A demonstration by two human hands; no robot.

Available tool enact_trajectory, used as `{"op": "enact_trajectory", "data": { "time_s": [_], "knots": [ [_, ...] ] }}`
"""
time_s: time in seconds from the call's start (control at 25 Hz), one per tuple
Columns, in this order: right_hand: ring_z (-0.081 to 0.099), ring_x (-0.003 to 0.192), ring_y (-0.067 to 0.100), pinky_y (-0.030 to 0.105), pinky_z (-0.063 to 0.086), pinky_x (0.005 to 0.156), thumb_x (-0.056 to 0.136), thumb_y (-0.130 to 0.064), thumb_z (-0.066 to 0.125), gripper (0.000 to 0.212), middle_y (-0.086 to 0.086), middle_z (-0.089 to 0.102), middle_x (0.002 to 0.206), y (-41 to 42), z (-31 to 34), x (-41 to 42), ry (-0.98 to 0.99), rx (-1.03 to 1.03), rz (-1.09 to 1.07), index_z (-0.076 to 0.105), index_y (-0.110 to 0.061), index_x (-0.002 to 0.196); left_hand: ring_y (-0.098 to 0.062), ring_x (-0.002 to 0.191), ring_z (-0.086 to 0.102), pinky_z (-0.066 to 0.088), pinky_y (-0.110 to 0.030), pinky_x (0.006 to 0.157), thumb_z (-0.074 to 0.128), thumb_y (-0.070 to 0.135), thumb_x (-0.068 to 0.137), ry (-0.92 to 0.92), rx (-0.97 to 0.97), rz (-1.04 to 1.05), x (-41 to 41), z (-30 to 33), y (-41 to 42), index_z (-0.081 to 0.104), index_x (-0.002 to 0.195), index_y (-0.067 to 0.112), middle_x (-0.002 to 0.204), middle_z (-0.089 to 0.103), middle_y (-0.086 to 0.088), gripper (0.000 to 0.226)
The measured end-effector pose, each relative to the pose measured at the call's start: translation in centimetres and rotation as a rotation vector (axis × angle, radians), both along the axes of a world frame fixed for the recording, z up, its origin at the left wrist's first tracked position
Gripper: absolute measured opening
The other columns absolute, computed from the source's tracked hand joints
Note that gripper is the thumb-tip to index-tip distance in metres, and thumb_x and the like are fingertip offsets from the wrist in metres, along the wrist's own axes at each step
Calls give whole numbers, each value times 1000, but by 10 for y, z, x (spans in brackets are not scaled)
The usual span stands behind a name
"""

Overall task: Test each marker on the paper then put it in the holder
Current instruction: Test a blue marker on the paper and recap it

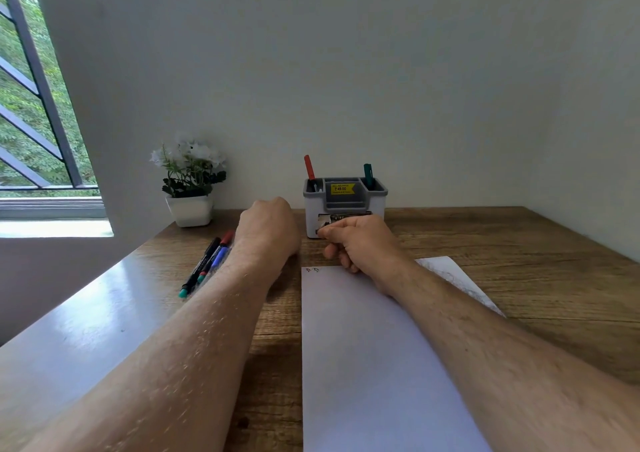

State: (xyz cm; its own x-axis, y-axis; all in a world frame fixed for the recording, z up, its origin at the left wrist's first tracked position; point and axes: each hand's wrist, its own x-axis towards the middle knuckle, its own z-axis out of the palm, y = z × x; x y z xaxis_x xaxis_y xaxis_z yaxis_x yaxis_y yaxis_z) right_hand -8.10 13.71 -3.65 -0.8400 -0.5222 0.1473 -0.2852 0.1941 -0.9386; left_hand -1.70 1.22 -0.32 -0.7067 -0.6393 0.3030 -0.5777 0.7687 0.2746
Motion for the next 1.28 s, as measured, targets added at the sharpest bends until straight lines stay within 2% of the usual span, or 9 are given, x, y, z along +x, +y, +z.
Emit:
{"op": "enact_trajectory", "data": {
  "time_s": [0.2,0.36,0.4,0.48,0.56,0.8,1.04,1.16,1.28],
  "knots": [
    [53,50,10,23,42,48,94,-27,65,14,4,74,75,1,-1,0,6,-18,2,75,-17,96,-15,72,59,41,-23,55,75,24,81,357,165,-76,1,13,4,74,100,13,90,68,-4,21],
    [57,50,14,24,45,46,95,-43,58,33,8,74,78,2,0,2,-27,-126,37,73,-13,98,2,66,55,43,-7,57,76,22,82,595,396,-209,2,14,16,69,120,19,105,68,2,39],
    [59,51,15,25,46,46,95,-49,56,40,10,75,79,3,1,3,-35,-152,50,72,-13,99,0,65,61,49,-8,57,77,21,81,637,494,-247,0,13,17,69,119,21,102,68,4,39],
    [63,53,13,24,46,45,95,-53,53,43,10,76,81,5,2,3,-40,-155,66,72,-15,103,-12,65,72,61,-24,63,80,20,79,709,695,-286,-3,10,18,72,109,20,94,74,-1,31],
    [63,53,12,24,46,45,97,-48,53,38,9,76,80,6,4,4,-56,-127,63,71,-16,105,-16,68,75,63,-34,65,81,21,79,720,796,-274,-6,6,18,72,100,17,87,75,-5,23],
    [46,42,13,24,40,41,95,-46,58,36,5,58,60,11,7,6,-40,-116,81,73,-14,98,-16,64,73,61,-29,64,80,21,80,761,1003,-230,-5,2,14,72,92,9,83,75,-10,20],
    [42,44,11,25,35,41,100,-37,51,31,3,54,65,7,9,6,-159,-75,62,68,-12,106,-14,60,66,60,-29,68,82,26,77,764,1063,-206,-9,0,16,73,91,9,82,75,-12,24],
    [35,42,11,26,30,41,98,-44,52,36,0,46,59,5,9,3,-158,-48,31,69,-14,103,-15,61,67,60,-30,70,82,28,76,771,1090,-206,-10,-1,15,74,89,10,79,75,-11,24],
    [34,43,12,28,29,43,96,-52,50,40,-2,45,57,3,8,1,-115,6,34,71,-19,88,-13,59,66,60,-30,69,83,29,75,783,1103,-203,-9,-2,12,75,85,9,74,74,-8,23]
  ]
}}
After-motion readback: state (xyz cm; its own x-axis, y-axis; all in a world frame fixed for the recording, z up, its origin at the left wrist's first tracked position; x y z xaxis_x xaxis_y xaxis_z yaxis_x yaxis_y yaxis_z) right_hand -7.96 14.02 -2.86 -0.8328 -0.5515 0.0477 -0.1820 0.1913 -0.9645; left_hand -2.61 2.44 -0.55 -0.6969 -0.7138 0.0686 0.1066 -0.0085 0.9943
